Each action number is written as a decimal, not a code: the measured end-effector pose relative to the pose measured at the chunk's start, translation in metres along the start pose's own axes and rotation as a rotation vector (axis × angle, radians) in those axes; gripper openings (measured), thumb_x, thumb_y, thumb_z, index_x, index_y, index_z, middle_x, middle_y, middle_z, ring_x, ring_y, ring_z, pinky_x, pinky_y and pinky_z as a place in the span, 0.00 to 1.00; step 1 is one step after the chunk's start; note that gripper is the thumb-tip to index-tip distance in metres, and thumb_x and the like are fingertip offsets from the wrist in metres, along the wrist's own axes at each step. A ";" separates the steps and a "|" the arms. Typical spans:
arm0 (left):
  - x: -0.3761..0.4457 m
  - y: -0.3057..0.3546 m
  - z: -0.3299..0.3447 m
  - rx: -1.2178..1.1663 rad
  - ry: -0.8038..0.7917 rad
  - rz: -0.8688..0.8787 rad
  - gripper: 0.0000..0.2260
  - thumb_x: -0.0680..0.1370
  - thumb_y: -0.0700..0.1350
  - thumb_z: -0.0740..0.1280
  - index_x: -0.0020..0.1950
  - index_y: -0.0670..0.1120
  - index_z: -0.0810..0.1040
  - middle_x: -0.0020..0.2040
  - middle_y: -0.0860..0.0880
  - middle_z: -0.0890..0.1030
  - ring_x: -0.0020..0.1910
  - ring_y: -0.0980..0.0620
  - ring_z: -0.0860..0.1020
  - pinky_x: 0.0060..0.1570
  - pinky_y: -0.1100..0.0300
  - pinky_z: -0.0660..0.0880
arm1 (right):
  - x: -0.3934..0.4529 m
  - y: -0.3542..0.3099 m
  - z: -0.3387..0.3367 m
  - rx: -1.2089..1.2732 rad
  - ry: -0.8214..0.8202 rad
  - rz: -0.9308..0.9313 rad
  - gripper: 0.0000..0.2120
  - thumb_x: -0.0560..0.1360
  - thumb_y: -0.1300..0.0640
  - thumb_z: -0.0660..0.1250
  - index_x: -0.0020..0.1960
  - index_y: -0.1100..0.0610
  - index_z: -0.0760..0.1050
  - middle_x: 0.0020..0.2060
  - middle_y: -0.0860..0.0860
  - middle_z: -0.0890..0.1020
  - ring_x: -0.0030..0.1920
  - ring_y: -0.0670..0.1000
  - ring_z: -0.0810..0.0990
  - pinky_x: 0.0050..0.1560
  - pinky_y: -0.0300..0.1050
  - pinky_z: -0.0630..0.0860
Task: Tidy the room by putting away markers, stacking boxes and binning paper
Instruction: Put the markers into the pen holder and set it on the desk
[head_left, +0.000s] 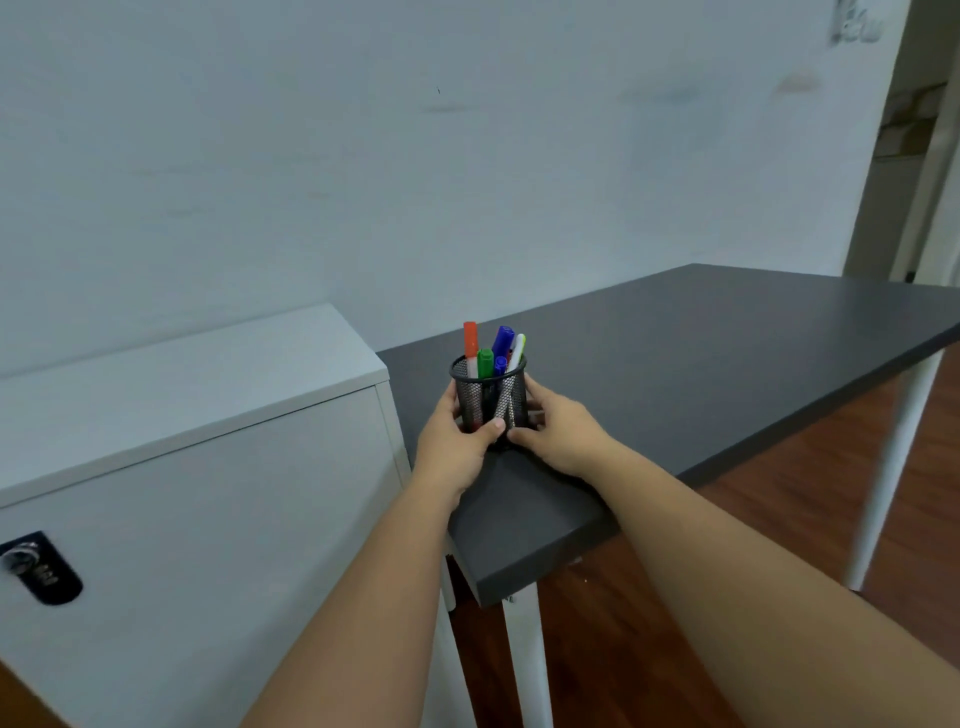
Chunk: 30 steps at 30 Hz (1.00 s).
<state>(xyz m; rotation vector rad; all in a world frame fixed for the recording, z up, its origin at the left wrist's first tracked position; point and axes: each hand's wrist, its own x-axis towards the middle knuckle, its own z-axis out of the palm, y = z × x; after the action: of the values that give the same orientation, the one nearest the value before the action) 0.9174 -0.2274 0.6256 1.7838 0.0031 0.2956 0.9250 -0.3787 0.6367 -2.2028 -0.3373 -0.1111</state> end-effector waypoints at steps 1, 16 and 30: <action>0.008 -0.002 0.000 0.012 0.030 0.002 0.34 0.74 0.39 0.73 0.76 0.54 0.65 0.64 0.54 0.77 0.63 0.52 0.75 0.67 0.48 0.71 | 0.008 0.001 0.001 -0.016 0.015 -0.005 0.37 0.75 0.58 0.70 0.78 0.49 0.56 0.67 0.50 0.76 0.63 0.50 0.77 0.65 0.41 0.69; 0.120 -0.023 0.009 0.268 0.252 0.005 0.21 0.76 0.41 0.71 0.69 0.46 0.75 0.61 0.48 0.81 0.60 0.48 0.79 0.59 0.58 0.71 | 0.136 0.043 0.009 0.029 0.024 -0.012 0.26 0.77 0.59 0.65 0.73 0.47 0.68 0.53 0.48 0.83 0.56 0.47 0.79 0.64 0.38 0.69; 0.201 -0.043 0.017 0.317 0.452 -0.110 0.10 0.76 0.43 0.71 0.56 0.43 0.77 0.50 0.46 0.83 0.48 0.50 0.79 0.44 0.62 0.69 | 0.232 0.057 0.026 -0.089 -0.029 -0.017 0.24 0.77 0.56 0.60 0.73 0.45 0.68 0.56 0.48 0.81 0.59 0.51 0.78 0.61 0.42 0.71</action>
<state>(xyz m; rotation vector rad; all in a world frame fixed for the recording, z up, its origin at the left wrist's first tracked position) 1.1221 -0.2013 0.6209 1.9830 0.4912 0.6401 1.1625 -0.3446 0.6231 -2.2921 -0.3737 -0.1048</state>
